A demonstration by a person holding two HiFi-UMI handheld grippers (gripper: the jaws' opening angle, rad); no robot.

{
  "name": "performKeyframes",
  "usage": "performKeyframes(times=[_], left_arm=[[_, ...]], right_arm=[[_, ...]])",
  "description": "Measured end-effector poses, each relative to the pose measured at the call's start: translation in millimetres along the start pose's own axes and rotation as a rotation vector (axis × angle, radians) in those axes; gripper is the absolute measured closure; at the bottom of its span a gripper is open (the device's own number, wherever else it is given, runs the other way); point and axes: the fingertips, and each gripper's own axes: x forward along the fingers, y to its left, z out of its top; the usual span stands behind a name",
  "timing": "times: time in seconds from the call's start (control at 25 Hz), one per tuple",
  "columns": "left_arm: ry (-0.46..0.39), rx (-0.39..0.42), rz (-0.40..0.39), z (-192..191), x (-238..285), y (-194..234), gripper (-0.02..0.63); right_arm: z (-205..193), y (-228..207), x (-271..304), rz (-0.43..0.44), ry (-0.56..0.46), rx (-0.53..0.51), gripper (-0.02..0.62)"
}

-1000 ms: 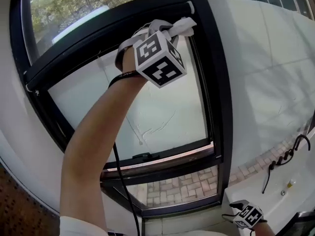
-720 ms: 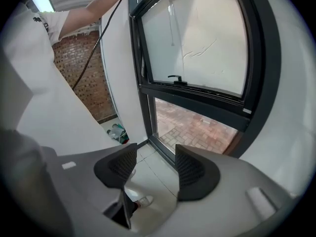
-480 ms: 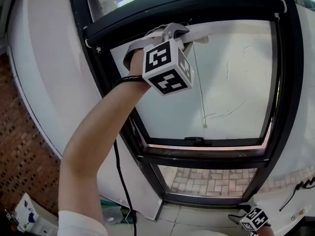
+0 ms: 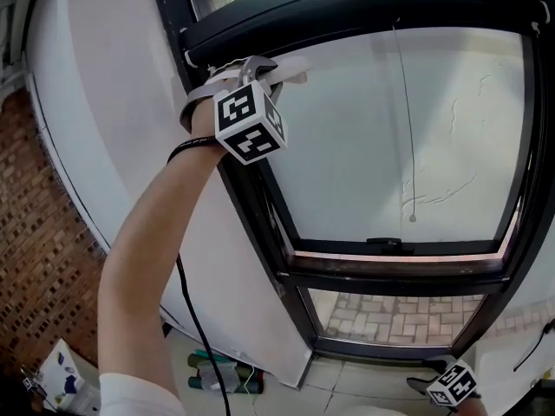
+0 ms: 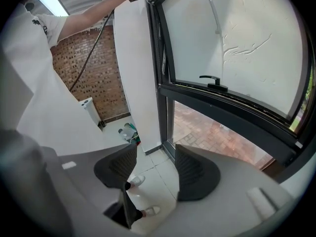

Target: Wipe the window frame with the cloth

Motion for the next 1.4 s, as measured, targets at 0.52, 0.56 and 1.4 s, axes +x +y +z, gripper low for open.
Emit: performKeyframes(times=[0.52,0.56,1.4], left_arm=[[0.1,0.047,0.029,-103,43,12,0.506],[0.098,0.05,0.028,-105,46,11,0.506],[0.078,0.049,0.021,-142,67,7,0.505]], right_arm=[[17,25,33,-0.041,-0.01,0.092,0.35],[17,25,34,-0.045,-0.009,0.096,0.35],[40,46,57,-0.08,0.006,0.123,0.35]])
